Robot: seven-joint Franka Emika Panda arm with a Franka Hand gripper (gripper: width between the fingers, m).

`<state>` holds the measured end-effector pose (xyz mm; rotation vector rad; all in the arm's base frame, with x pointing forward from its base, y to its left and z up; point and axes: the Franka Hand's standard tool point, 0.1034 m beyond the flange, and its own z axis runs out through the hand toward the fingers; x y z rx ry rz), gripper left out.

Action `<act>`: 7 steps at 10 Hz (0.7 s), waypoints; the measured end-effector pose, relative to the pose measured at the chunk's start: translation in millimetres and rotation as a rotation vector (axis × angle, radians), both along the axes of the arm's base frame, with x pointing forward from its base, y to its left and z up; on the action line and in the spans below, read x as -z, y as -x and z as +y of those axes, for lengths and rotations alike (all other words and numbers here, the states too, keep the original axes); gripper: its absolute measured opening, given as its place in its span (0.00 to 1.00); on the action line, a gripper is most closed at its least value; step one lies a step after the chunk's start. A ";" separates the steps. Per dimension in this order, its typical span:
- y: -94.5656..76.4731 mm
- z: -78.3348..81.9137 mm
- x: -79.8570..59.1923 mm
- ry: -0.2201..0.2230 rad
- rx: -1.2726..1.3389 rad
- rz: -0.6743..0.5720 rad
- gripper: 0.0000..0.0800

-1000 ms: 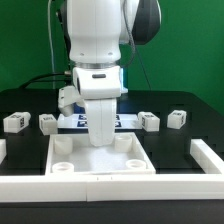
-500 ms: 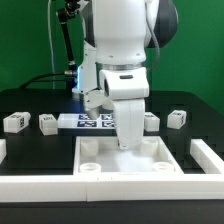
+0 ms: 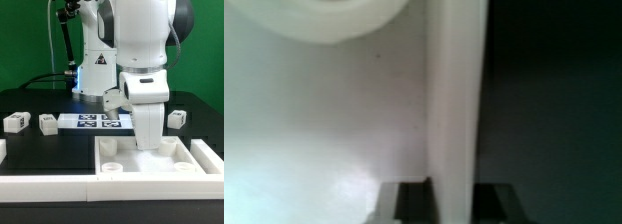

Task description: Assemble square table

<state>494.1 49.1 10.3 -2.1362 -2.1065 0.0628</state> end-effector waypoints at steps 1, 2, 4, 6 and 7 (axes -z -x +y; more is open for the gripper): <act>0.0 0.1 -0.1 0.000 0.000 0.000 0.08; 0.0 0.2 -0.1 0.000 0.000 0.000 0.08; -0.2 6.1 0.1 -0.002 0.005 -0.004 0.08; -0.6 20.9 0.2 -0.012 -0.011 -0.009 0.08; -0.8 25.6 0.8 -0.016 -0.015 -0.008 0.08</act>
Offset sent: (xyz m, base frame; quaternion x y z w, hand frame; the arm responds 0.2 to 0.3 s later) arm -0.0037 0.0322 -0.0186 0.0002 0.0263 0.0165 0.9995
